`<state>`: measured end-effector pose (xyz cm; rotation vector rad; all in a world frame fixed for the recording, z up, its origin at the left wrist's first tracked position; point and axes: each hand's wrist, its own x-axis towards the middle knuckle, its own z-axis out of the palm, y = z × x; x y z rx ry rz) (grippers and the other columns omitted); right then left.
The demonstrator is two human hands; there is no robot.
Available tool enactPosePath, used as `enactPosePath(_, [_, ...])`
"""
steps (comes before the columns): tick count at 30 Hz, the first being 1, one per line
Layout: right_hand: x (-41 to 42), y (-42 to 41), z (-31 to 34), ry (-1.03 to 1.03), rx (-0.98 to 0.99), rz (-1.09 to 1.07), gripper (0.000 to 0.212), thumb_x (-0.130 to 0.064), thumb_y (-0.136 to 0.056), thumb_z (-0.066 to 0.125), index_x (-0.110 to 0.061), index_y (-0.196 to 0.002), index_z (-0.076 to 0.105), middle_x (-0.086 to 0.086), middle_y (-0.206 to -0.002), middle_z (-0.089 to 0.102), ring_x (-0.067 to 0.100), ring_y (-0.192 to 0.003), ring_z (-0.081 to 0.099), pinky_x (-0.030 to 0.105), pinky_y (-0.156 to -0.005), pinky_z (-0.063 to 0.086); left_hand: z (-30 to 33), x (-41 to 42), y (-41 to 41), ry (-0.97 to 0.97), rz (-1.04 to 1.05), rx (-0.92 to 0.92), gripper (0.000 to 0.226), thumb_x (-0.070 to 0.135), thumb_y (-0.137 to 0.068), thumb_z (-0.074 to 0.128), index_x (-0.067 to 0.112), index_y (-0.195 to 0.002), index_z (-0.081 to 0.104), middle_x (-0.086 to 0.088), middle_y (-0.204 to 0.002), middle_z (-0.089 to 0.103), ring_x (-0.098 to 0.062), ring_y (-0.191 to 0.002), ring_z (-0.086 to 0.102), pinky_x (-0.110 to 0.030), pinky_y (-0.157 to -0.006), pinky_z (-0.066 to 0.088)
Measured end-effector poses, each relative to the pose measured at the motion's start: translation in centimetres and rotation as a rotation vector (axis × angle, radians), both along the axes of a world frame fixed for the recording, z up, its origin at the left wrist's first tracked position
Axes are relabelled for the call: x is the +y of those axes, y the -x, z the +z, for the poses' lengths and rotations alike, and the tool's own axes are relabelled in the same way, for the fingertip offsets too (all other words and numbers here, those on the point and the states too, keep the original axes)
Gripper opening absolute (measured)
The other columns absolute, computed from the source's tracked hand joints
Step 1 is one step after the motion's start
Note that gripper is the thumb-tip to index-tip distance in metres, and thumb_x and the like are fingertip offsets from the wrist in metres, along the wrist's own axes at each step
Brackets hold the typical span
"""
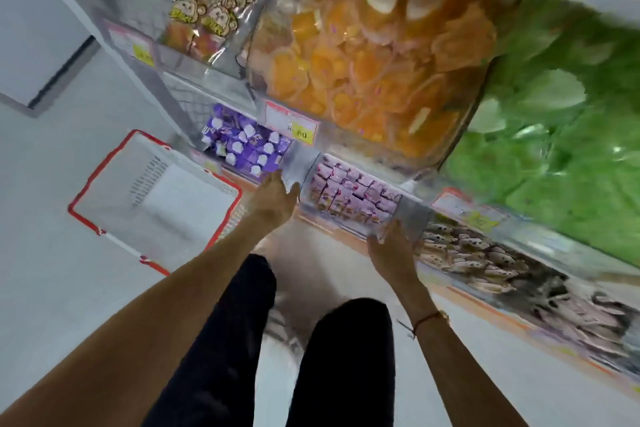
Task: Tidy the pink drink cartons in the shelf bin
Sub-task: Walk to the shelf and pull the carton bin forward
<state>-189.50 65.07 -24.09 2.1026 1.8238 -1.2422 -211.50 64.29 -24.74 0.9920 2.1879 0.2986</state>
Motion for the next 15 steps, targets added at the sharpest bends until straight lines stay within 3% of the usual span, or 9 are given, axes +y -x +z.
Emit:
enactPosePath(2, [0.8,0.6,-3.8,-0.112,-0.050,-0.051,0.066,-0.031,-0.100,0.043,0.001,-0.149,0.012,0.018,-0.153,0.028,0.035,-0.136,0.034,0.037,-0.105,0.029,-4.6,1.4,1.0,-0.057,-0.112,0.025,0.058,0.038,-0.097,0.047,-0.001,-0.139,0.038,-0.023,-0.141,0.045,-0.037,-0.129,0.044,-0.043,-0.106,0.035])
enactPosePath(4, [1.9,0.9,-7.3,-0.260,-0.026,-0.128,0.065,-0.032,-0.099,0.044,-0.004,-0.150,0.012,0.019,-0.146,0.042,0.037,-0.125,0.049,0.042,-0.096,0.040,-8.7,3.0,1.8,-0.176,-0.200,0.049,0.054,0.041,-0.097,0.046,0.005,-0.137,0.043,-0.017,-0.139,0.050,-0.035,-0.126,0.050,-0.042,-0.103,0.039])
enactPosePath(7, [3.0,0.0,-10.8,-0.510,-0.085,-0.153,0.049,-0.022,-0.098,0.045,-0.014,-0.144,0.029,0.023,-0.110,0.066,0.044,-0.090,0.064,0.046,-0.069,0.050,-13.0,3.3,1.9,-0.517,-0.302,-0.033,0.042,0.032,-0.100,0.041,0.014,-0.138,0.044,-0.012,-0.128,0.059,-0.031,-0.108,0.061,-0.034,-0.095,0.044])
enactPosePath(9, [3.1,-0.8,-12.4,-0.688,-0.170,-0.101,0.046,-0.014,-0.095,0.050,-0.013,-0.139,0.039,0.026,-0.085,0.068,0.047,-0.073,0.063,0.038,-0.056,0.039,-14.8,2.9,1.8,-0.706,-0.368,-0.017,0.041,0.027,-0.099,0.037,0.011,-0.136,0.046,-0.012,-0.122,0.062,-0.031,-0.101,0.064,-0.028,-0.089,0.038])
enactPosePath(11, [2.8,-1.0,-13.3,-0.816,-0.238,-0.048,0.044,-0.008,-0.091,0.054,-0.007,-0.135,0.046,0.029,-0.076,0.065,0.049,-0.068,0.061,0.037,-0.054,0.032,-16.0,2.6,1.7,-0.775,-0.388,-0.060,0.043,0.026,-0.098,0.033,0.010,-0.137,0.043,-0.011,-0.128,0.058,-0.029,-0.111,0.059,-0.028,-0.094,0.037])
enactPosePath(15, [2.8,-1.1,-14.1,-0.966,-0.218,-0.001,0.028,-0.015,-0.097,0.045,0.000,-0.120,0.051,0.030,-0.081,0.065,0.050,-0.074,0.060,0.040,-0.055,0.031,-17.1,3.1,2.4,-0.873,-0.452,-0.069,0.035,0.019,-0.101,0.038,0.011,-0.136,0.043,-0.009,-0.132,0.054,-0.029,-0.116,0.056,-0.043,-0.097,0.043])
